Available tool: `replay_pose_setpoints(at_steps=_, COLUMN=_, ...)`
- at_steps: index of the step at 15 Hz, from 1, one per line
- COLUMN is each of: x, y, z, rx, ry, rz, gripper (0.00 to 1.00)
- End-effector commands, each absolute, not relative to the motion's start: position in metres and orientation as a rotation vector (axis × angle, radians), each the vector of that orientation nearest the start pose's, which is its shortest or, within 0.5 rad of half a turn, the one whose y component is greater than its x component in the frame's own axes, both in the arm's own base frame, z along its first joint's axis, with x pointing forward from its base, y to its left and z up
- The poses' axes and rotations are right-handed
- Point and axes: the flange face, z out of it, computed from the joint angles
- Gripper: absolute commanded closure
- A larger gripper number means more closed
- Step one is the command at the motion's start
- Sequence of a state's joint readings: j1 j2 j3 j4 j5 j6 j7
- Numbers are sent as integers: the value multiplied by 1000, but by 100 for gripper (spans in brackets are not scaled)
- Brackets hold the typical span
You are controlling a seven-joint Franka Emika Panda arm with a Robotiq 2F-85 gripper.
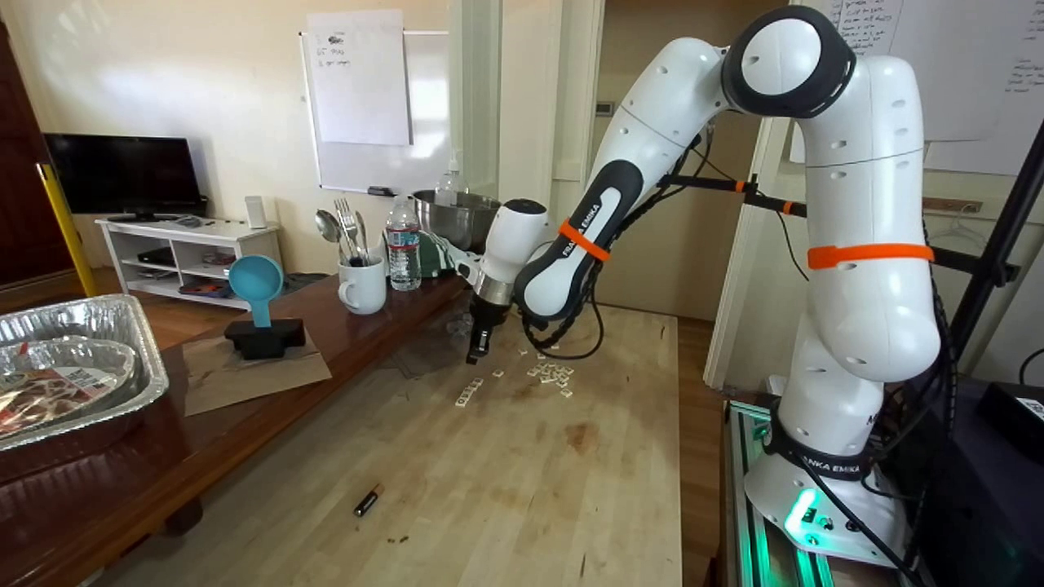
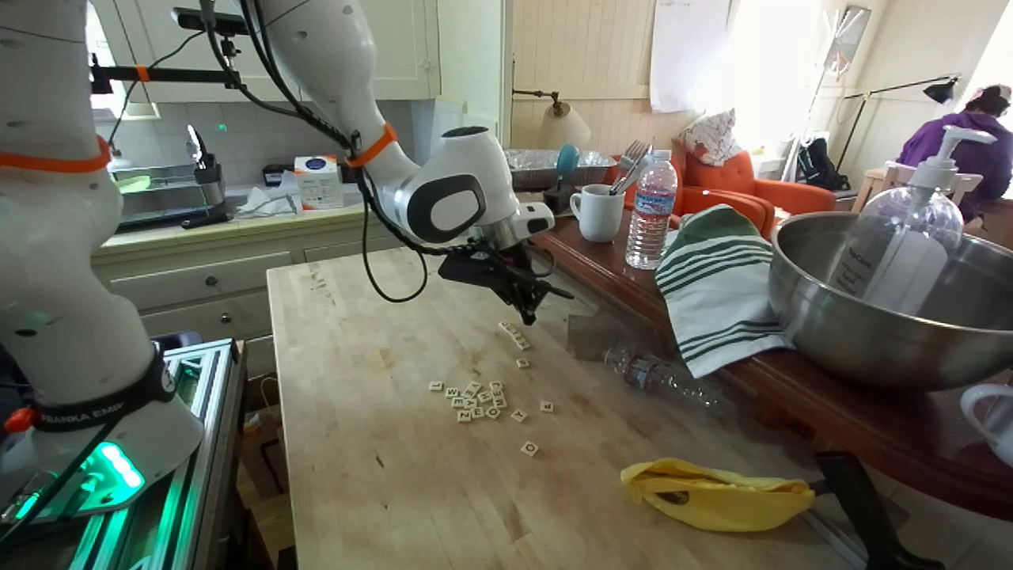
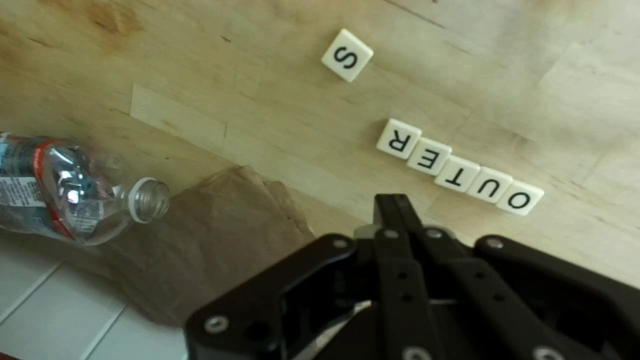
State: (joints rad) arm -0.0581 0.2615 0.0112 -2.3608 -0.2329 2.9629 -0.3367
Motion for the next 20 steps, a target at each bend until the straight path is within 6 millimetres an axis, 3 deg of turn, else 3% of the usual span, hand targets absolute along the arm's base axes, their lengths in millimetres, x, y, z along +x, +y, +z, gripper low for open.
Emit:
replay_pose_setpoints(at_steps=1, x=532, y=10, z=257, rx=-3110, ry=-728, rz=-397, gripper=73)
replay_pose_setpoints(at_steps=5, x=530, y=23, z=259, rx=-3086, ry=-640, rz=-276, gripper=45)
replay_pose_setpoints(at_steps=11, x=533, y=13, z=264, rx=-3111, ry=-520, rz=-217, gripper=1)
replay_pose_setpoints(at_steps=20, x=536, y=8, z=263, rx=-3121, ry=-506, rz=-250, gripper=0)
